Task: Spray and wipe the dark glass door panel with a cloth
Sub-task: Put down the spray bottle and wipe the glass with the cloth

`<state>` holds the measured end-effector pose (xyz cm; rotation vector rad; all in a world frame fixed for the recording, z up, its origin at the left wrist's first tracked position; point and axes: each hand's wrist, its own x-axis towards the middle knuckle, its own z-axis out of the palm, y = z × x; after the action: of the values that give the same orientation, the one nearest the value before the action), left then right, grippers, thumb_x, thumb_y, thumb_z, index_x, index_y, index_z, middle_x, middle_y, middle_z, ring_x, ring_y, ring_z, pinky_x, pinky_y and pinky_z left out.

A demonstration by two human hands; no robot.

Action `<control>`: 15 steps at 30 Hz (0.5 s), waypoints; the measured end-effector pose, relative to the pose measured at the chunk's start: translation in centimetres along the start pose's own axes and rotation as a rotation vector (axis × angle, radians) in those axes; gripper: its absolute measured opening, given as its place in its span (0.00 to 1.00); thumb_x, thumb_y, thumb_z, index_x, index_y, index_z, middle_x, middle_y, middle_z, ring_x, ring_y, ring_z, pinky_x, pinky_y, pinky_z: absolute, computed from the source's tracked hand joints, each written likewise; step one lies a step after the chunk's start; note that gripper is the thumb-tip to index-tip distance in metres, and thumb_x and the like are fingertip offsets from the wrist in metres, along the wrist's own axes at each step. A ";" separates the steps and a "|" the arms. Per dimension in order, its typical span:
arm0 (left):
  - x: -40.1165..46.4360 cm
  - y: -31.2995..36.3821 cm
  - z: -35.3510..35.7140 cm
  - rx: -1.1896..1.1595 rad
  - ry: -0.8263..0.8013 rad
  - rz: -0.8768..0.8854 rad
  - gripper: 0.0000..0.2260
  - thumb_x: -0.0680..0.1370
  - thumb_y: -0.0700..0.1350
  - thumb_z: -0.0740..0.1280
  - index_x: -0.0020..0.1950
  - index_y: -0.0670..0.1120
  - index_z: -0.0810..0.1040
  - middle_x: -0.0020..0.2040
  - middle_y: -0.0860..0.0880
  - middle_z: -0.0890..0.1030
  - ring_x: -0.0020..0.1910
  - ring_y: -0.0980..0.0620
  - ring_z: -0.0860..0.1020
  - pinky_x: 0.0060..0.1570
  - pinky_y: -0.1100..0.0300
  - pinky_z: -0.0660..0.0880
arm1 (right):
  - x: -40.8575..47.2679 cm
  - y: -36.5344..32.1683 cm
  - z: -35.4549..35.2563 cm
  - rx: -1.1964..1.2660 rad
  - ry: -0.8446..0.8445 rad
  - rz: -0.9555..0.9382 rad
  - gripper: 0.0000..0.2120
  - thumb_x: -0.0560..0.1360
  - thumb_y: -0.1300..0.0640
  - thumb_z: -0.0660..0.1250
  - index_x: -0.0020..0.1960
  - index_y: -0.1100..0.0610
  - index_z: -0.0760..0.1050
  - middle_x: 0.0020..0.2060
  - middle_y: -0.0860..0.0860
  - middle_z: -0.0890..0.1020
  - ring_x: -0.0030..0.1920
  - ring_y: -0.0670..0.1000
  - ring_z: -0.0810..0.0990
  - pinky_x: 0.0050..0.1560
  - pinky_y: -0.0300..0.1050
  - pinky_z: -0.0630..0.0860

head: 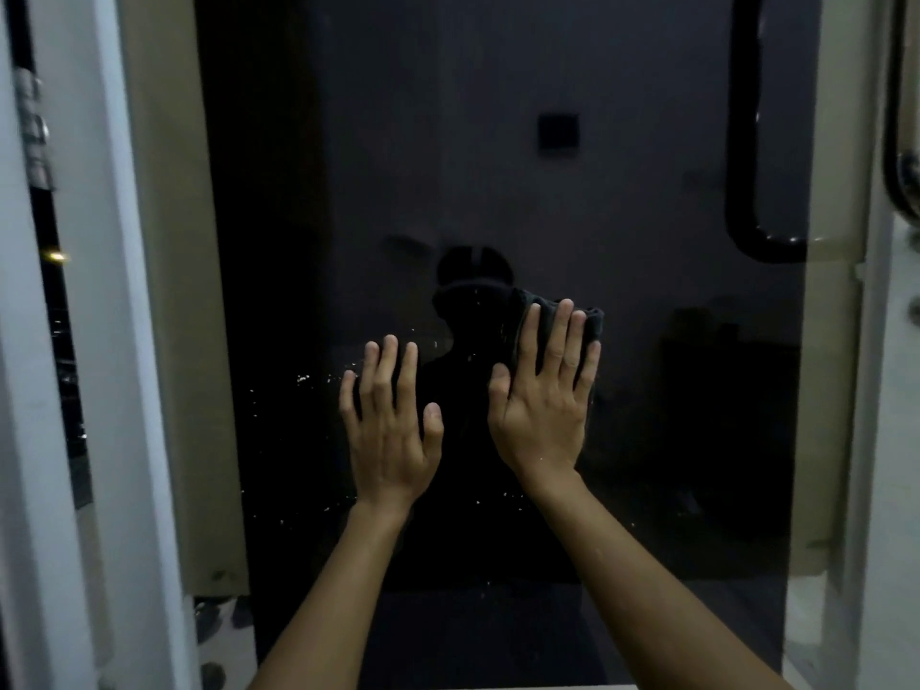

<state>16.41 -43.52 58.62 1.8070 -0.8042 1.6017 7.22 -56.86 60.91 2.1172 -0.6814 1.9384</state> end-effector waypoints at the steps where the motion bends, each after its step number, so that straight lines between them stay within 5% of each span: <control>1: 0.1 -0.1 -0.2 -0.007 -0.011 0.009 0.27 0.82 0.52 0.51 0.79 0.42 0.65 0.80 0.43 0.63 0.81 0.44 0.59 0.77 0.40 0.58 | 0.4 -0.7 0.1 0.003 0.000 -0.006 0.32 0.84 0.46 0.50 0.84 0.58 0.48 0.82 0.62 0.49 0.83 0.60 0.47 0.81 0.62 0.48; 8: 1.9 -4.8 -2.5 -0.066 0.000 0.069 0.25 0.83 0.52 0.51 0.77 0.42 0.68 0.77 0.44 0.68 0.75 0.45 0.69 0.67 0.44 0.66 | 2.8 -7.5 0.9 0.039 0.020 -0.125 0.32 0.83 0.46 0.52 0.84 0.57 0.51 0.82 0.60 0.51 0.83 0.59 0.48 0.81 0.61 0.48; 15: 2.4 -10.9 -3.2 -0.065 0.053 -0.109 0.27 0.83 0.52 0.50 0.79 0.41 0.64 0.80 0.41 0.63 0.81 0.41 0.58 0.78 0.40 0.55 | 2.2 -11.7 1.6 0.062 -0.014 -0.247 0.33 0.83 0.47 0.53 0.84 0.58 0.50 0.83 0.60 0.49 0.83 0.58 0.46 0.82 0.60 0.45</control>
<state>22.95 -34.21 60.90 1.7258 -0.7126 1.5297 14.09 -47.75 64.82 2.1362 -0.3462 1.8350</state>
